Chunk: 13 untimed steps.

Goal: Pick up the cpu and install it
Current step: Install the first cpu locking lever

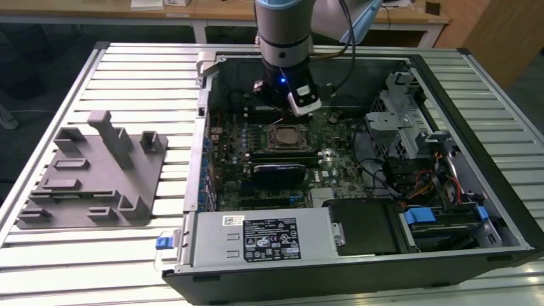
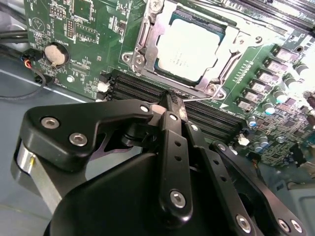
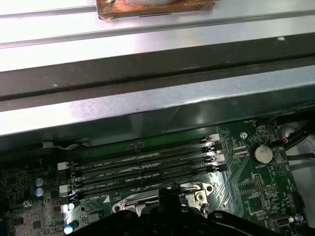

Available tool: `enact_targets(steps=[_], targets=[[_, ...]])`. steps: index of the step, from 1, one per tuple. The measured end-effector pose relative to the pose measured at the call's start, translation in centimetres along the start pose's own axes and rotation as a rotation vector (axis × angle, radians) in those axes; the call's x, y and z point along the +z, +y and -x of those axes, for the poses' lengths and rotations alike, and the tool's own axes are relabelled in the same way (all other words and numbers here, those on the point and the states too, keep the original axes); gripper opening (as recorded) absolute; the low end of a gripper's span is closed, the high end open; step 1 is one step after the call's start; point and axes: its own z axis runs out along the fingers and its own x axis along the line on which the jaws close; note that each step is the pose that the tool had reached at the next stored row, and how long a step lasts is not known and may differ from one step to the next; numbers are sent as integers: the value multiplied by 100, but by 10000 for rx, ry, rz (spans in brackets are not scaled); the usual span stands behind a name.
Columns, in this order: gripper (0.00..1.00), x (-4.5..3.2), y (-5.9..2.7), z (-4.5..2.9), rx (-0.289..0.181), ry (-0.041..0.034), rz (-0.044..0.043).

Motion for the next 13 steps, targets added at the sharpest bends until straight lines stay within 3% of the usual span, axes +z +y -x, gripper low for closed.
enact_targets(steps=[9,13], targets=[[11,5,-1,0,41,-14,-1],[11,13,-3,-2,42,-55,9]])
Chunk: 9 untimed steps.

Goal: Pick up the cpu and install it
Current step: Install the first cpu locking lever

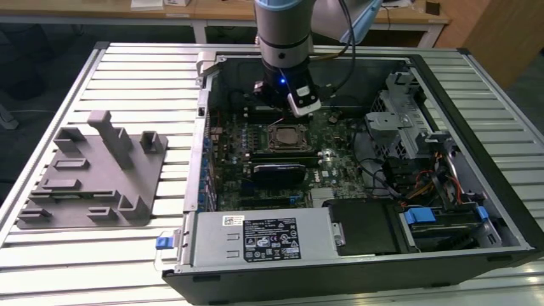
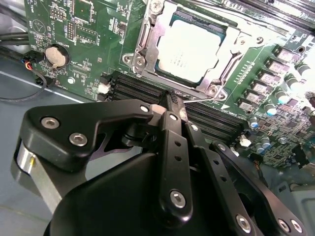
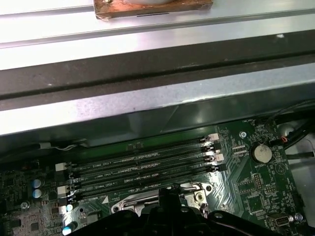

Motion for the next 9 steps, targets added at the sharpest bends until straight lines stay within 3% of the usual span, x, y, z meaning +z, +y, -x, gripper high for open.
enact_targets(steps=[4,9], targets=[[11,6,-1,0,36,-47,12],[11,11,-1,0,500,-156,-30]])
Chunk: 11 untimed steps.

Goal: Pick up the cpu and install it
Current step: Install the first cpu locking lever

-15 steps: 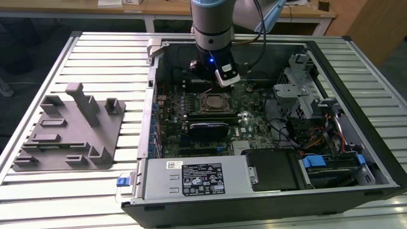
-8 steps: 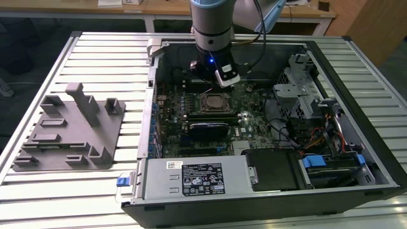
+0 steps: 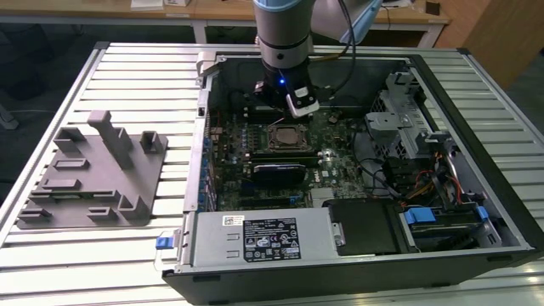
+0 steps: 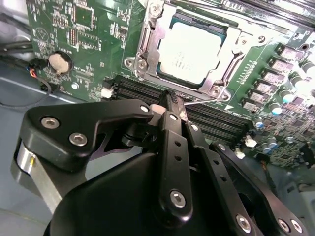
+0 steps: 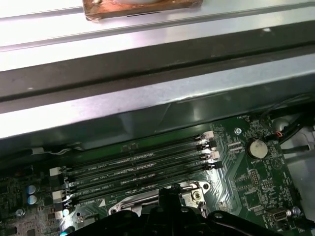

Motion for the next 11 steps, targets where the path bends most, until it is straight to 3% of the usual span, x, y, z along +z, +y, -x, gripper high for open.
enact_targets(steps=[4,11], targets=[[11,6,7,-3,287,-67,-29],[11,22,44,-14,467,-109,-45]])
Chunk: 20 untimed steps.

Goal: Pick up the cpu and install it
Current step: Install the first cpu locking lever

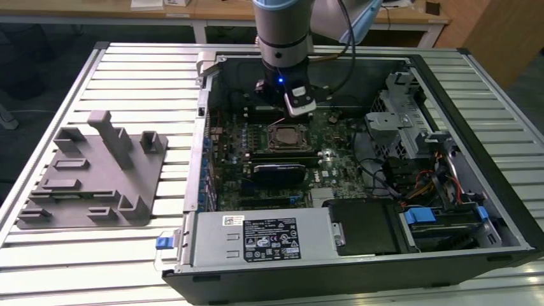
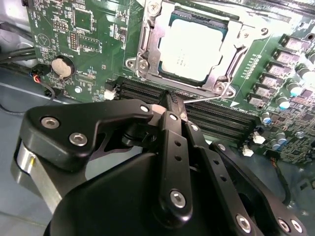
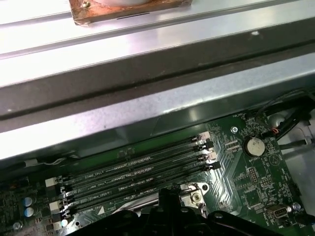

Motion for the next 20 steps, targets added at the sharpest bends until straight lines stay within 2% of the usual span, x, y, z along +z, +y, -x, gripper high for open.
enact_targets(steps=[5,11,20], targets=[[11,11,15,-6,23,-17,1],[11,29,12,-8,7,-163,48],[11,63,7,-12,314,-249,20]])
